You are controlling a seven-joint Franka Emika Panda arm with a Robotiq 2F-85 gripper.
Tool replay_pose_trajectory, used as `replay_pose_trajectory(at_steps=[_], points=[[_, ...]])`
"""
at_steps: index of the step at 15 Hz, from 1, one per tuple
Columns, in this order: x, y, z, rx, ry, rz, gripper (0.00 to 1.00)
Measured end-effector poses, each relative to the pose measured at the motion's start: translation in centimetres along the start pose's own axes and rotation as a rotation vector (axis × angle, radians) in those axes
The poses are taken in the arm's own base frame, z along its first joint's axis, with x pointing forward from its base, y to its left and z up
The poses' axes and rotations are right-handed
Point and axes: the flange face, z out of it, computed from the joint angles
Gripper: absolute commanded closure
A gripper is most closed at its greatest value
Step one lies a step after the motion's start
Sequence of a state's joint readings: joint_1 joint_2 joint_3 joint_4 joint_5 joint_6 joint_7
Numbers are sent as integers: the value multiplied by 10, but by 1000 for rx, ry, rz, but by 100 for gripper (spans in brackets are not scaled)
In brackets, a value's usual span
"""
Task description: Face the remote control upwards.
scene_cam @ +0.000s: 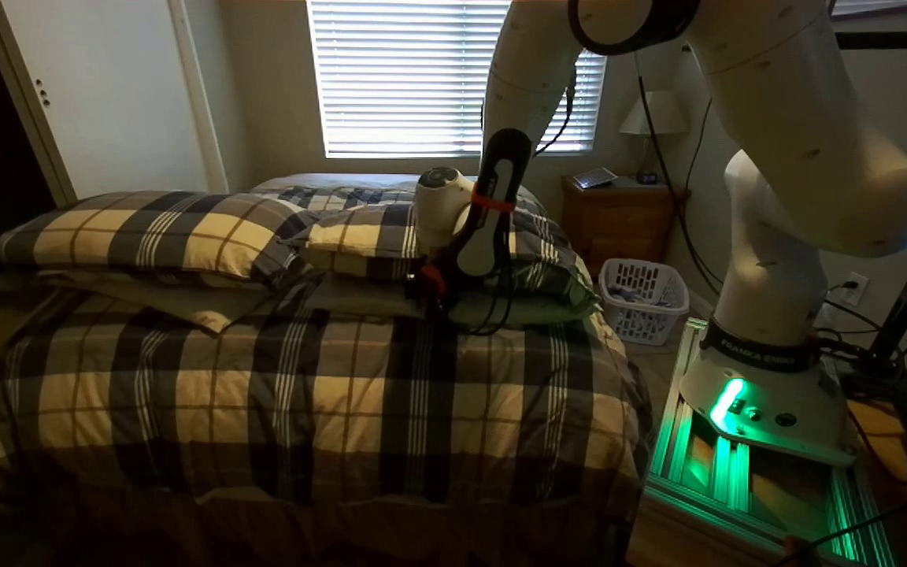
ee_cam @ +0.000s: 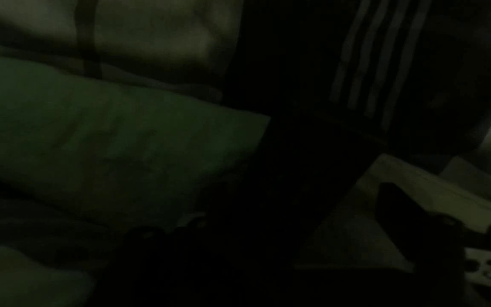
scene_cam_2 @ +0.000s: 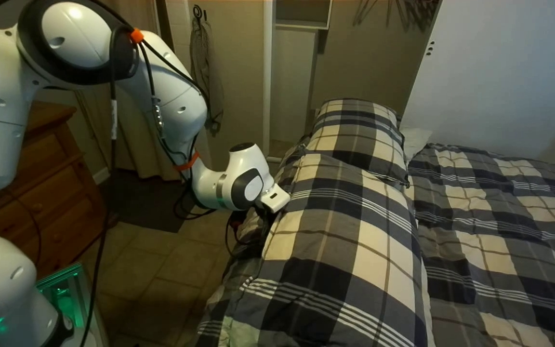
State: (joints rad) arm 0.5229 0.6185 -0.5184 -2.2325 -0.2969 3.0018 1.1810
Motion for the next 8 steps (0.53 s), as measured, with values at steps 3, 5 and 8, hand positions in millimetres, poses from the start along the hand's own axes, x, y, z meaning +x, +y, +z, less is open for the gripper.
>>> replay_pose_trajectory(at_steps=[3, 5, 8], points=[[2, 7, -4, -10, 10, 4, 11], [3, 9, -5, -11, 8, 14, 1], [5, 11, -5, -11, 7, 27, 0]])
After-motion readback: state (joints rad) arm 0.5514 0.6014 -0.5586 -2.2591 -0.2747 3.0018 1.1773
